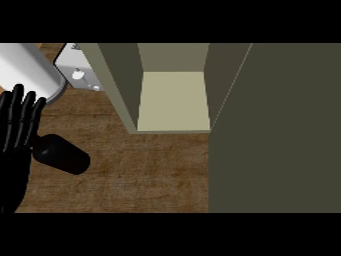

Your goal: Pick up the wine, place it into the cabinet and close the cabinet

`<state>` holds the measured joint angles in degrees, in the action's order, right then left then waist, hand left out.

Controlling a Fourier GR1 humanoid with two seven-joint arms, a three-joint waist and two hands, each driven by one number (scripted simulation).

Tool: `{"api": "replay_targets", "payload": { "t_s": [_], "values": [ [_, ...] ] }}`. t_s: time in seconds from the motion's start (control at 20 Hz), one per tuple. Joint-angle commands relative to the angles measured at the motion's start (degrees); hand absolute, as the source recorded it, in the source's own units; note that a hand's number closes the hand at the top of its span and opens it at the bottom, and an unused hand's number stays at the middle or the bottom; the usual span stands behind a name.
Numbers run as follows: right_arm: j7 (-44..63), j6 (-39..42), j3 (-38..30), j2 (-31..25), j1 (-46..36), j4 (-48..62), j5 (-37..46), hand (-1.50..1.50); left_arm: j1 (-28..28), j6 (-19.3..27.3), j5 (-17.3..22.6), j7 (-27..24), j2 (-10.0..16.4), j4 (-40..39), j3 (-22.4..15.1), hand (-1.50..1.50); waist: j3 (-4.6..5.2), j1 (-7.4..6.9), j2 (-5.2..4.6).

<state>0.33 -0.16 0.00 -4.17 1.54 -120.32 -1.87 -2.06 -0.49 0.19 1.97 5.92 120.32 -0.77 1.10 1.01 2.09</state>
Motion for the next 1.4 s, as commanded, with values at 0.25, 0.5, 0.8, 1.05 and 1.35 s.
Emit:
{"api": "replay_targets", "payload": {
  "t_s": [0.25,0.5,0.8,1.05,1.35],
  "values": [
    [1.19,0.74,1.16,-0.93,2.62,-5.30,0.95,-1.50,5.44,-27.13,26.19,-6.28,10.62,-2.57,0.07,-1.50,-0.71,1.67,-1.95],
    [6.99,5.57,9.53,0.51,7.85,-8.69,-5.59,-1.50,1.01,-37.87,44.73,1.67,18.33,-7.96,1.40,-1.50,-0.96,0.33,-1.92],
    [18.10,2.61,11.08,-0.47,10.12,-22.28,-6.73,-1.50,3.77,-43.17,68.48,7.89,34.62,-13.16,9.98,-1.50,-1.07,-0.23,-1.73],
    [23.51,-0.66,19.42,1.23,11.79,-28.45,-0.14,-1.50,3.58,-47.43,80.85,11.75,44.40,-19.47,13.94,-1.50,-1.05,-0.87,-1.81],
    [30.72,-5.68,25.17,2.46,8.52,-32.90,6.36,-1.50,2.39,-46.52,84.60,14.86,45.71,-18.84,14.57,-1.50,-1.02,-1.14,-1.75]
  ]
}}
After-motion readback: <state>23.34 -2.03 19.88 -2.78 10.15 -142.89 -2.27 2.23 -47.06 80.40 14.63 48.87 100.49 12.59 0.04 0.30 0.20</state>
